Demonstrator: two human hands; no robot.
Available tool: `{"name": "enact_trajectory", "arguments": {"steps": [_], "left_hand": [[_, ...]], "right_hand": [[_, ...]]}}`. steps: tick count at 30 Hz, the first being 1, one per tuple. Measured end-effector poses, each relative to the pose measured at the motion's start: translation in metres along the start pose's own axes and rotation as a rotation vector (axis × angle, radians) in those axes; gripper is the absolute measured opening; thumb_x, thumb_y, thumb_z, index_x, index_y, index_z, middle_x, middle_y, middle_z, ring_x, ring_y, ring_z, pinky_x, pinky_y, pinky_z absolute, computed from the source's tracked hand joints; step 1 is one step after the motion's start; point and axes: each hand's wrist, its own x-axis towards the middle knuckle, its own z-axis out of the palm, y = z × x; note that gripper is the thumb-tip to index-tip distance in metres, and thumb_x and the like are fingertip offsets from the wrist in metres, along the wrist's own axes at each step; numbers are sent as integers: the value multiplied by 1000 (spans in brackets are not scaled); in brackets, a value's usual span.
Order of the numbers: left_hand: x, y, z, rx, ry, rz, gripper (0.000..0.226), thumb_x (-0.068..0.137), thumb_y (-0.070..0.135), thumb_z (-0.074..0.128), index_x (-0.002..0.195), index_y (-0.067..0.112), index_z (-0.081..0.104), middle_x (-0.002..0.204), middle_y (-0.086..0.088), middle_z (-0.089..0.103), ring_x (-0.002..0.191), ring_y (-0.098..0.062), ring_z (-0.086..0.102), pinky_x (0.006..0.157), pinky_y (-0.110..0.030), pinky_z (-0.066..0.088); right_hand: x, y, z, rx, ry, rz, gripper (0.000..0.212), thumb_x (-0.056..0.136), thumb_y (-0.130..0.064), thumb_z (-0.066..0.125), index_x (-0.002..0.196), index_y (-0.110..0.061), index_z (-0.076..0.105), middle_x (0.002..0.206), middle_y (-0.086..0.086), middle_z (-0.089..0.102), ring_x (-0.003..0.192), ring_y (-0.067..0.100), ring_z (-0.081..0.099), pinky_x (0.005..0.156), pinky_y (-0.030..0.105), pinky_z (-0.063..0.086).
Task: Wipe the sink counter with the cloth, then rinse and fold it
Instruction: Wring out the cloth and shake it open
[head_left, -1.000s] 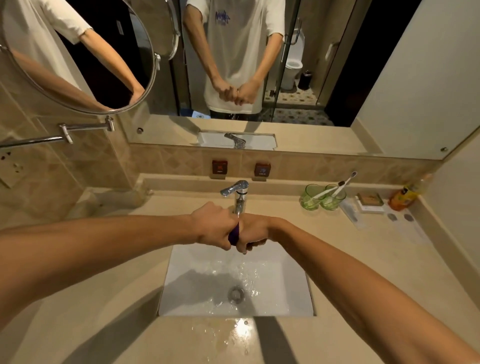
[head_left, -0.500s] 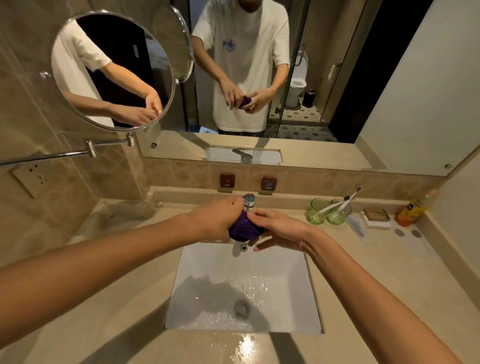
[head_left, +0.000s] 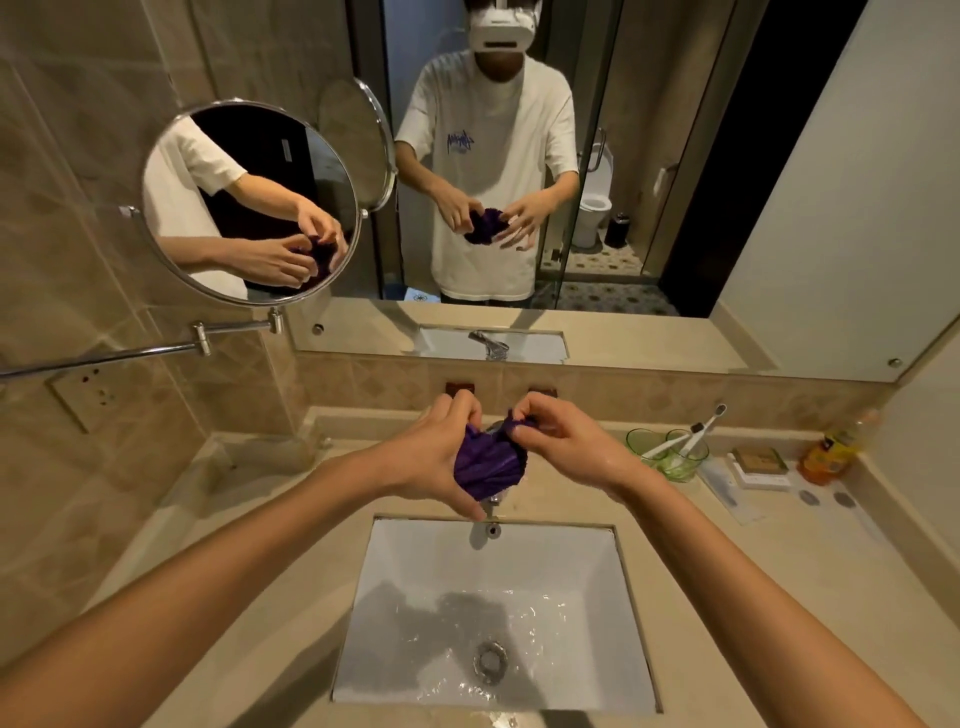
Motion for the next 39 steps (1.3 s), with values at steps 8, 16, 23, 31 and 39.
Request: {"name": "enact_trajectory", "arguments": {"steps": [8,16,23,31,39], "left_hand": [[4,10,-14,-191,242,-14,23,93,42,67,103,21,63,102,-1,55,103,-20,55,87,-29,49],[15,28,-37,-510,488,49,14,96,23,60,84,18,66,82,-6,67,80,-22,66,75,-42,53],[15,17,-85,-293,670,86,20,101,25,58,82,22,65,76,4,66,77,-15,59,76,-37,44],[-10,20,-129,-51,429,275,19,90,48,69,83,30,72,81,15,72,83,-4,66,73,-20,45],[-20,8,-157,81,151,221,30,69,31,91,90,23,70,83,6,71,78,-8,66,72,-31,52]], "right_hand": [[9,-41,-10,-152,294,-264,15,105,-25,52,91,-24,47,78,-9,56,69,3,50,65,28,41],[20,-73,-36,-160,429,-460,10,98,-25,67,93,-19,60,78,-1,65,74,12,62,63,26,48],[16,-59,-64,-383,541,-453,11,96,-37,68,94,-26,63,71,-9,61,63,6,55,60,21,43],[-10,-83,-100,-260,74,-258,53,61,-70,82,85,-24,73,62,4,62,56,26,51,55,38,38],[-37,-113,-116,-280,-7,-233,24,91,-36,65,99,-13,63,90,1,70,86,18,69,70,29,59]]}}
